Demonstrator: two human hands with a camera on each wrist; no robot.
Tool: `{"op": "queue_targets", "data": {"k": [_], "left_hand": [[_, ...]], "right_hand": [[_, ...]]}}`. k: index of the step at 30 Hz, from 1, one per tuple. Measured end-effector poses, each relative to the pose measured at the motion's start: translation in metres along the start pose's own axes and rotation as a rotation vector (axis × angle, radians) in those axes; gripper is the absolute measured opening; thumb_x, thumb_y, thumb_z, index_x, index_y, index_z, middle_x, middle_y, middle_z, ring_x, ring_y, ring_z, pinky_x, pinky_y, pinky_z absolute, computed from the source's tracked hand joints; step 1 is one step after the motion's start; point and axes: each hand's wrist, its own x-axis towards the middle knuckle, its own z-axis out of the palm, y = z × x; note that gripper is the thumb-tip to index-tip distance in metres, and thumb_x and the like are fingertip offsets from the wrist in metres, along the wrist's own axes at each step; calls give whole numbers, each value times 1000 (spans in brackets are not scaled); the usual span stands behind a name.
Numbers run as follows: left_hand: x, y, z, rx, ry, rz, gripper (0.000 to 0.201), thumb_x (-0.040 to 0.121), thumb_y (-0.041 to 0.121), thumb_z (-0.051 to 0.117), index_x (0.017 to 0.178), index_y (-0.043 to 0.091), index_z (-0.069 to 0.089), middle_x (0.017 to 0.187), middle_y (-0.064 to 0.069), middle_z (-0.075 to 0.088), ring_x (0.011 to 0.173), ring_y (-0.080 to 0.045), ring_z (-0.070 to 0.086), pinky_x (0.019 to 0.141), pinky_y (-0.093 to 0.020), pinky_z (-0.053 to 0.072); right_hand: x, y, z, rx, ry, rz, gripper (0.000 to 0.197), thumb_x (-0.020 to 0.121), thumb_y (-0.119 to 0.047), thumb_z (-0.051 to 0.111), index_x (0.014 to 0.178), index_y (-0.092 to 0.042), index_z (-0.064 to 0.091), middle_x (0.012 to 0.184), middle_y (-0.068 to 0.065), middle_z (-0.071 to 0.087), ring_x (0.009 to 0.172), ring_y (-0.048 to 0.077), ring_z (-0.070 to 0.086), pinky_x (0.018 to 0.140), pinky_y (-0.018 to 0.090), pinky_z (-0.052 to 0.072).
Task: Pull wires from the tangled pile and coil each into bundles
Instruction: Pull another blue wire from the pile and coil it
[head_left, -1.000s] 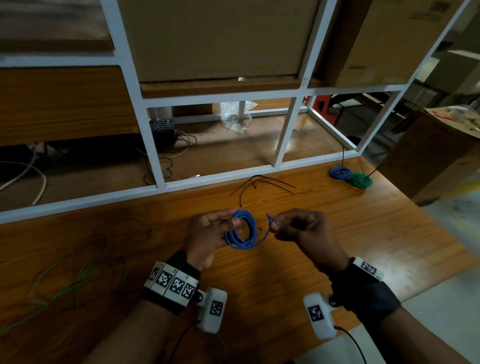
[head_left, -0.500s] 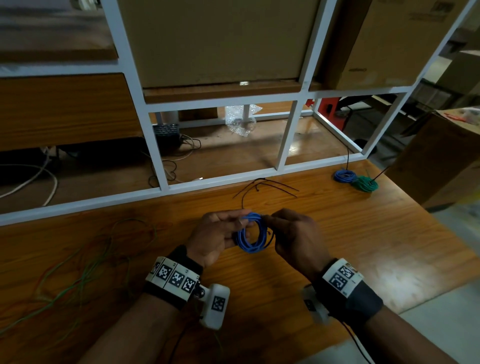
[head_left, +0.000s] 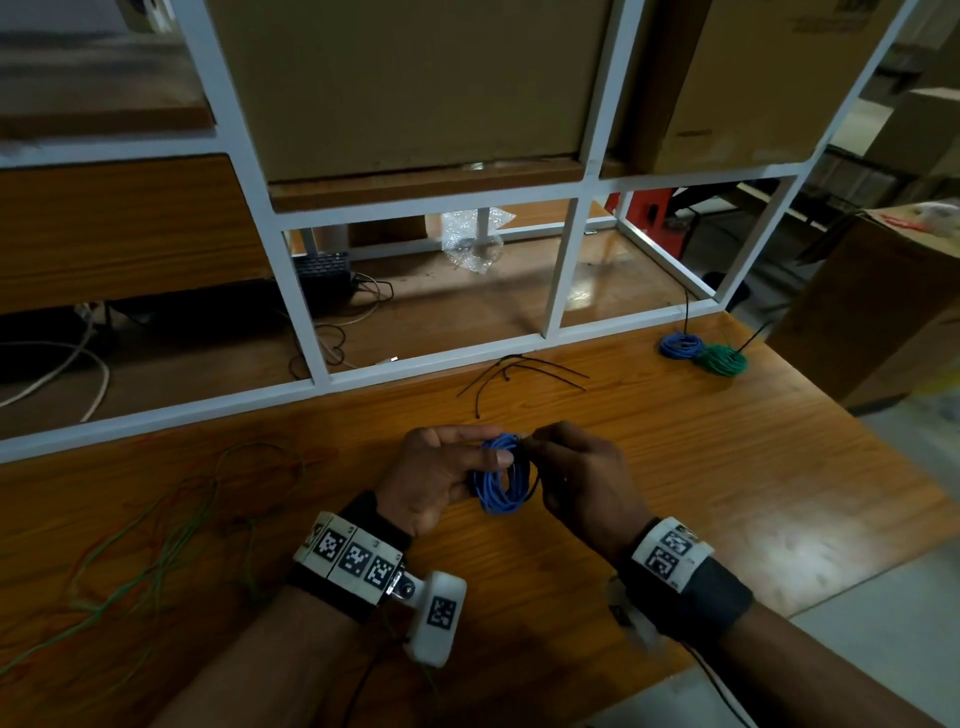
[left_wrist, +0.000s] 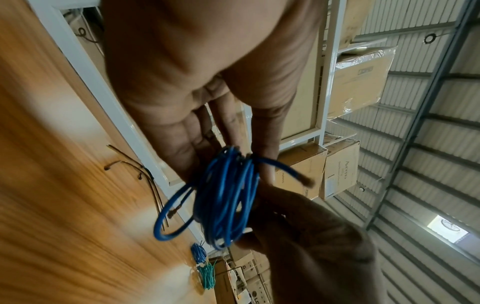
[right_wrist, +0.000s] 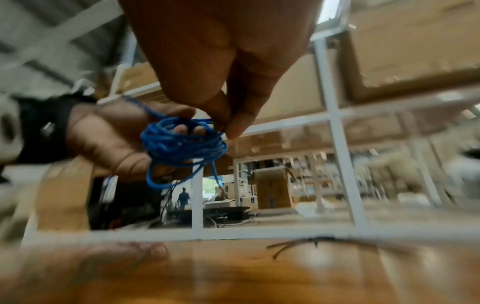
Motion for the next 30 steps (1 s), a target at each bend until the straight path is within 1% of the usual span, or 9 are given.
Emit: {"op": "queue_targets", "data": {"k": [2,3,6,9,13,16,19,25,30], "left_hand": [[-2,0,-2,10,-12,10,41,77,0,78,116,4,69,102,-18,75,84,-26,74,68,-32,58],[-3,0,-4,14,-34,11,40,77,1,77,117,4,69,101,-18,75,81,-24,73,66,-31,57],[-5,0,-10,-2,-104,11,43,76,6,77,118,1,69,102,-21,73,81,-27,69,67,-33,58],[-6,1,-11,25,-113,46,44,75,8,77,117,0,68,107,-25,72,87,-32,68,72,-33,60],[-9,1,-12,100,-119,129,46,75,12,78,118,1,66,105,-25,73,78,-27,70,70,-35,58],[-10,0,-21,131,-103,150,48,75,12,79,119,0,65,104,-22,74,80,-29,71,75,-39,59],[-14,-2,-27,147,-37,157,39,80,9,78,116,0,67,102,-18,75,88,-34,74,77,-39,61],[-20,-23,-39,169,55,77,26,85,24,77,104,7,76,94,-12,77,88,-26,75,69,-31,58],[-13,-40,-47,183,120,45,21,91,25,71,99,6,77,92,-17,76,89,-33,74,78,-41,58]], "right_hand": [[4,3,-7,372,28,242,32,93,-17,77,125,-16,73,123,0,70,109,13,70,83,31,62],[8,2,-13,607,-53,403,40,93,-25,76,132,-19,69,132,-2,68,121,12,66,94,33,59],[15,1,-27,1049,-330,602,45,95,-16,70,139,-10,62,130,7,71,123,24,67,103,48,56],[17,-1,-29,1036,-346,569,32,96,-8,69,128,-2,69,117,18,75,111,36,72,97,61,56],[15,-2,-22,1118,-329,705,41,91,-17,74,130,-7,68,117,19,75,115,40,69,101,68,49],[18,-10,-16,1060,-407,608,27,100,-14,65,125,-6,72,116,17,76,112,38,71,96,58,56],[19,-23,-5,1064,-276,637,22,100,-6,63,118,-3,75,108,16,78,103,32,75,87,42,62],[9,-43,24,1107,-62,841,19,96,-1,66,101,-9,82,100,19,78,94,35,77,75,40,63],[8,-46,34,1087,-78,900,13,97,-5,67,99,-2,80,95,20,78,91,36,77,75,41,62]]}}
